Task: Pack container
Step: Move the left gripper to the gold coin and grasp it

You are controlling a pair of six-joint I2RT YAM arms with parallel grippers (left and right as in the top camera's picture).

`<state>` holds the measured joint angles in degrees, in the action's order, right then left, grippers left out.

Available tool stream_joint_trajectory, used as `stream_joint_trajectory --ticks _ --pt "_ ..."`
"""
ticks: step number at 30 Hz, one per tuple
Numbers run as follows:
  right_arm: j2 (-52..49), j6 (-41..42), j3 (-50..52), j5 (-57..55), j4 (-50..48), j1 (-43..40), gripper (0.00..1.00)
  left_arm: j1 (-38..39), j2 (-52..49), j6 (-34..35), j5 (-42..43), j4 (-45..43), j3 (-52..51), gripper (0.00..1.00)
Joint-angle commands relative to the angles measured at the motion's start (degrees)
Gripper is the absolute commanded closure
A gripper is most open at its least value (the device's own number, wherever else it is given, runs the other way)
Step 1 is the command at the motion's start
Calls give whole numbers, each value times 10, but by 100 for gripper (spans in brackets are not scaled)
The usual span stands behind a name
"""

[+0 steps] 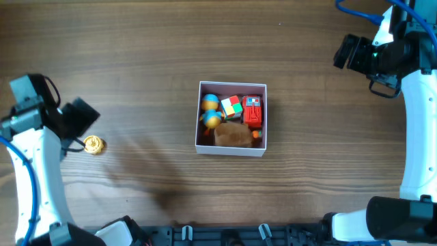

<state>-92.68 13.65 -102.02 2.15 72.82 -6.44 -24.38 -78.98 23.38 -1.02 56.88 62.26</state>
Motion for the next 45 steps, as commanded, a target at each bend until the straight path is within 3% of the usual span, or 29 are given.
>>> stream_joint_trajectory --ticks 1,5,15,45 --pt "-8 -4 5 5 0 1 0 -4 -13 10 16 -70 -69 0" --pt "-8 -4 5 5 0 1 0 -4 -41 -3 16 -132 -108 0" --pt "-8 -4 5 5 1 1 0 -5 -182 -2 -23 -184 -108 0" --pt "-8 -4 5 5 1 1 0 -5 -226 -2 -48 -222 -108 2"
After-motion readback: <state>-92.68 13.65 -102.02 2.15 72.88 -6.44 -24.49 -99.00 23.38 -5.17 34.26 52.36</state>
